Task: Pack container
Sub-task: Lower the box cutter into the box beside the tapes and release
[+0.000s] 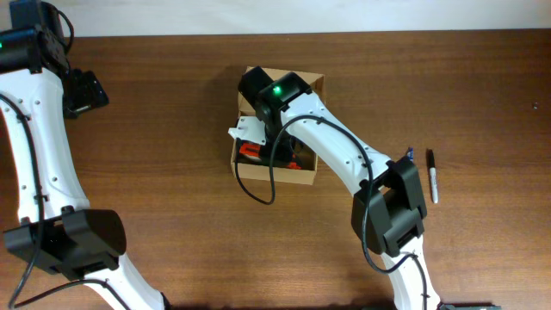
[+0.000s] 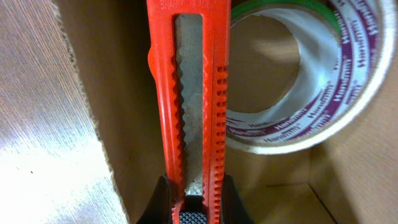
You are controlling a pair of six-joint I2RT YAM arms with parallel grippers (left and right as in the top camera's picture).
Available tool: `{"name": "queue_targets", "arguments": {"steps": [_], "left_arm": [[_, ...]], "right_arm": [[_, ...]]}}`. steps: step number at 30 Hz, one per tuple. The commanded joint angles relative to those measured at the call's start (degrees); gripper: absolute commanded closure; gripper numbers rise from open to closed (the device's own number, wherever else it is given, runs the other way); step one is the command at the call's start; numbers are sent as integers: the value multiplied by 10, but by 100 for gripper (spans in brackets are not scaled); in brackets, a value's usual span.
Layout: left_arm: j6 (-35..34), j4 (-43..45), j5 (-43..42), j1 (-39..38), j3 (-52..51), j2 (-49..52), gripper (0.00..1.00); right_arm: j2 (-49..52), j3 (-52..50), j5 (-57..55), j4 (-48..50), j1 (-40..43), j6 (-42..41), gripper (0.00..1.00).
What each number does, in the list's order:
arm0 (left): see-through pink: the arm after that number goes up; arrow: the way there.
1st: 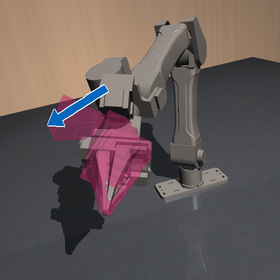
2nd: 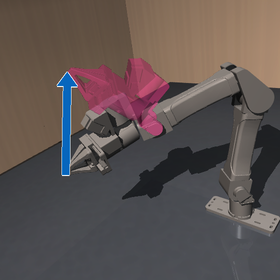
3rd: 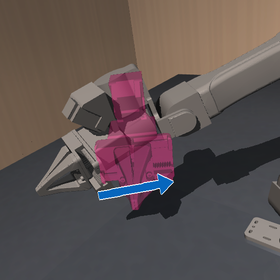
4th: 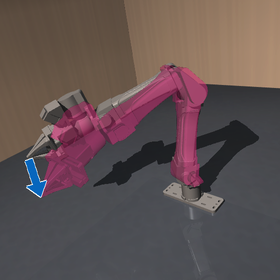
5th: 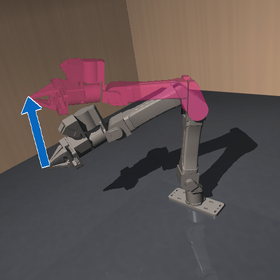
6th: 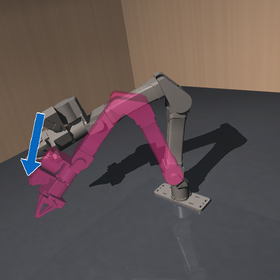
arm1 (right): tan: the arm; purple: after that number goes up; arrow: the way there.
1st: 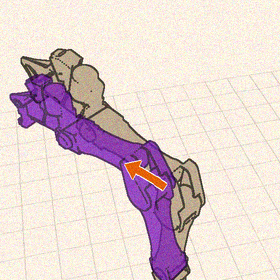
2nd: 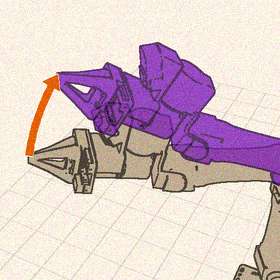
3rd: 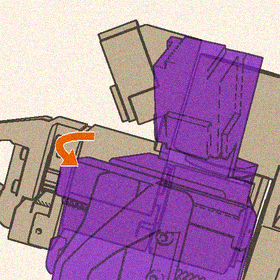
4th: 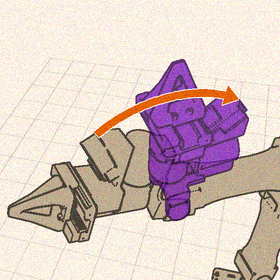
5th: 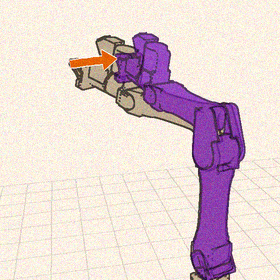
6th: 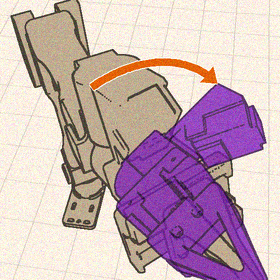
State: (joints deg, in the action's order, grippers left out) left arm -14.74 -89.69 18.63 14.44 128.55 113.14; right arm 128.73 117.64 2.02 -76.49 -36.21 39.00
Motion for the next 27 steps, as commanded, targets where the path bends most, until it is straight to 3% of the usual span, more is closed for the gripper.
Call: {"name": "queue_targets", "arguments": {"steps": [1,16,20,22,24,27], "left_arm": [[0,1,0,3,-4,1,0],[1,1,0,3,-4,1,0],[1,1,0,3,-4,1,0],[0,1,0,3,-4,1,0],[0,1,0,3,-4,1,0],[0,1,0,3,-4,1,0]], "right_arm": [[5,2,14,-2,-2,2,96],[18,-1,21,-7,-9,0,96],[18,-1,18,-7,-9,0,83],[18,-1,15,-7,-9,0,69],[18,-1,8,-7,-9,0,62],[18,-1,3,-7,-9,-3,59]]}}
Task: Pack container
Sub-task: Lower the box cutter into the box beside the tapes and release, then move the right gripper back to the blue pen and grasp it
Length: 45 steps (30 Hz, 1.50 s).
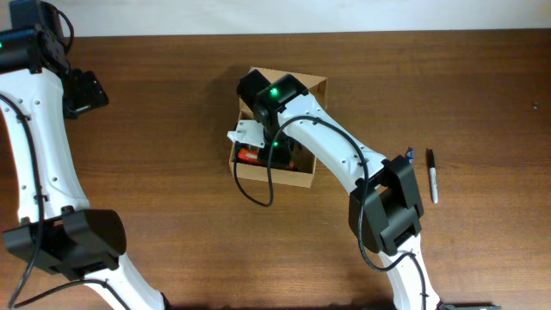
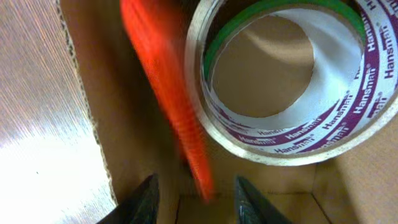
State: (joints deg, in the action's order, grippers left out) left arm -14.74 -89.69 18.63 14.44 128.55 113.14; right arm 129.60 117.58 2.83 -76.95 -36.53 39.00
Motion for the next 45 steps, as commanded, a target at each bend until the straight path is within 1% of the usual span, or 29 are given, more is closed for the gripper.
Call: {"name": "queue_targets", "arguments": {"steps": [1,3,5,9,12,15,19,20,23,25,26,28,29,33,37,41,45], "left_arm": [[0,1,0,3,-4,1,0],[0,1,0,3,-4,1,0],[0,1,0,3,-4,1,0],[0,1,0,3,-4,1,0],[1,1,0,3,-4,1,0],[1,1,0,3,-4,1,0],[1,1,0,3,-4,1,0],[0,1,0,3,-4,1,0],[0,1,0,3,-4,1,0],[1,1,0,3,-4,1,0],[0,1,0,3,-4,1,0],[1,1,0,3,-4,1,0],[0,1,0,3,-4,1,0],[0,1,0,3,-4,1,0],[0,1,0,3,-4,1,0],[0,1,0,3,-4,1,0],[0,1,0,3,-4,1,0]], "right_arm": [[10,0,-5,-2,-6,-3,58],[9,0,-5,-2,-6,-4,55],[7,0,-5,-2,-6,-4,44],[-10,0,-33,-2,-6,-12,43],[-45,0,-61,-2,-5,-20,42],[-108,0,-68,-1,4,-27,39],[-203,-1,-69,9,38,-55,35],[-232,-5,-68,9,54,-62,32],[-312,-40,-63,17,108,-79,30],[-367,-82,-60,30,155,-87,28],[-397,-111,-61,44,187,-99,26],[-437,-157,-61,54,249,-127,25],[-450,-181,-58,54,290,-157,25],[-452,-255,7,52,423,-260,25],[-431,-340,73,59,513,-285,26],[-402,-409,73,87,543,-329,32],[-378,-448,73,115,532,-336,33]]}}
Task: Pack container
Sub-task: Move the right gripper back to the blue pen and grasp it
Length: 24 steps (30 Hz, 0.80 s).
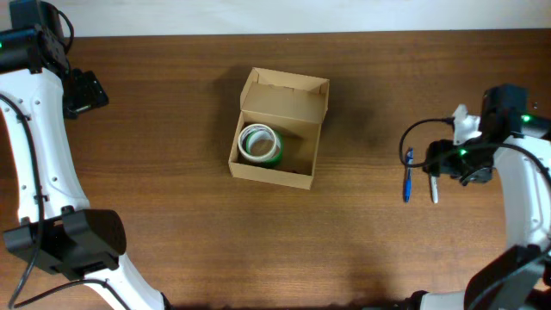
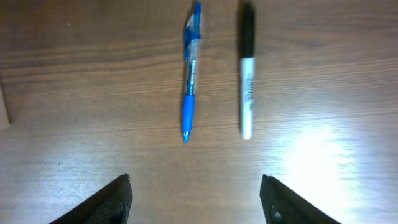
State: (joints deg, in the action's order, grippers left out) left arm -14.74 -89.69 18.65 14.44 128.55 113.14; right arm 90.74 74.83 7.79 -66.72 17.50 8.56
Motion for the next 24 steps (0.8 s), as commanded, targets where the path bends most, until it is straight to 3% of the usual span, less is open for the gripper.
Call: {"name": "queue_targets", "arguments": {"steps": [1,24], "left_arm": [[0,1,0,3,-4,1,0],[0,1,0,3,-4,1,0]], "right_arm": [[17,-27,24,18,-14,-32,33],[160,-34,-33,143,-41,-111,40]]}}
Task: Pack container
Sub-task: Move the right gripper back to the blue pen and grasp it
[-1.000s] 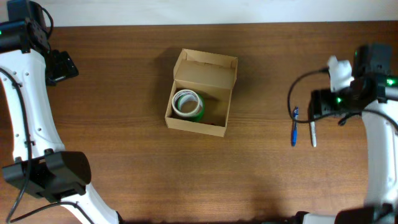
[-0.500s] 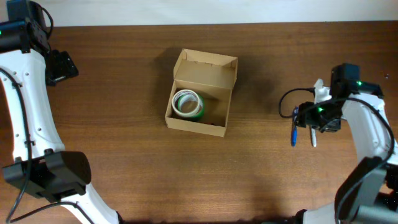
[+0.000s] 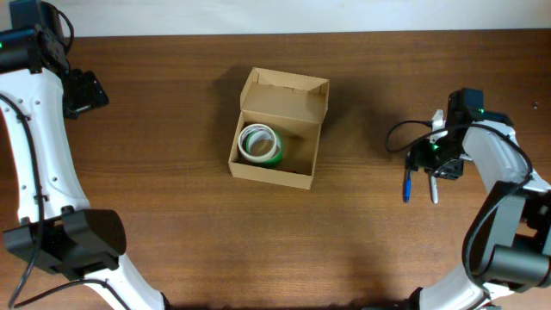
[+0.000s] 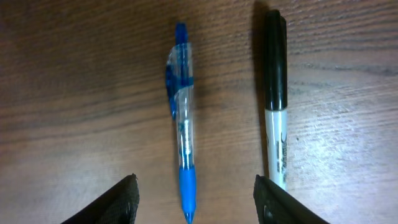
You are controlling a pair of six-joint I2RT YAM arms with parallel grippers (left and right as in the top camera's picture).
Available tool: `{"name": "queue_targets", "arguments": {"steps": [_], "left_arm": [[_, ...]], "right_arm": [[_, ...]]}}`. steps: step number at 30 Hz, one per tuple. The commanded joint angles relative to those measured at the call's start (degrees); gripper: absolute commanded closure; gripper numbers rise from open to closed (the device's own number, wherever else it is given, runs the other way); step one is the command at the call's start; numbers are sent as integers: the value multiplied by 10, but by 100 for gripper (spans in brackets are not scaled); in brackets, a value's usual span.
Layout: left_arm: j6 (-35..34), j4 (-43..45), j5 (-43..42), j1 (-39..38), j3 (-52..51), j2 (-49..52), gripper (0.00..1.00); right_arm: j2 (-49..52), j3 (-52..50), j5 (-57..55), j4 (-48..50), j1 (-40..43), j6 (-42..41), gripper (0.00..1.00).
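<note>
An open cardboard box (image 3: 297, 96) stands mid-table with a roll of tape (image 3: 259, 143) inside. At the right lie a blue pen (image 3: 406, 187) (image 4: 181, 130) and a black-capped white marker (image 3: 434, 190) (image 4: 276, 93), side by side on the wood. My right gripper (image 3: 433, 164) (image 4: 194, 205) is open just above them, its fingers straddling the blue pen, with the marker by the right finger. My left gripper (image 3: 83, 90) is far off at the table's left, its jaws not readable.
The box's back flap (image 3: 288, 84) stands up. The left arm (image 3: 34, 155) runs down the left edge. The right arm's cable (image 3: 405, 133) loops beside the pens. Bare wood lies between box and pens.
My right gripper has come closer to the blue pen and marker; both look larger in the wrist view, with the pen between the open fingers. The left arm is unchanged.
My right gripper held an orange utility knife inside the box beside the tape roll. Then its jaws were open and the knife was loose in the box. Later it was over at the right above the pen and marker, and now it sits closer over them.
</note>
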State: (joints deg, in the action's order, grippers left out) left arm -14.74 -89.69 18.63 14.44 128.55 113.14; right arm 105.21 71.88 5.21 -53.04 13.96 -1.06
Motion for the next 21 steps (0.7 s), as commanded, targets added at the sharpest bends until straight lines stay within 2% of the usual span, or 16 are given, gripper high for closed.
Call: {"name": "queue_targets", "arguments": {"steps": [1,9,15,17,21], "left_arm": [[0,1,0,3,-4,1,0],[1,1,0,3,-4,1,0],[0,1,0,3,-4,1,0],[1,1,0,3,-4,1,0],[0,1,0,3,-4,1,0]], "right_arm": [[21,-4,-9,10,-7,-19,40],[60,-4,-15,32,-36,-24,44],[86,-4,-68,31,-53,-25,48],[93,-4,-72,31,-53,-29,53],[96,-4,-72,31,-53,-34,72]]}}
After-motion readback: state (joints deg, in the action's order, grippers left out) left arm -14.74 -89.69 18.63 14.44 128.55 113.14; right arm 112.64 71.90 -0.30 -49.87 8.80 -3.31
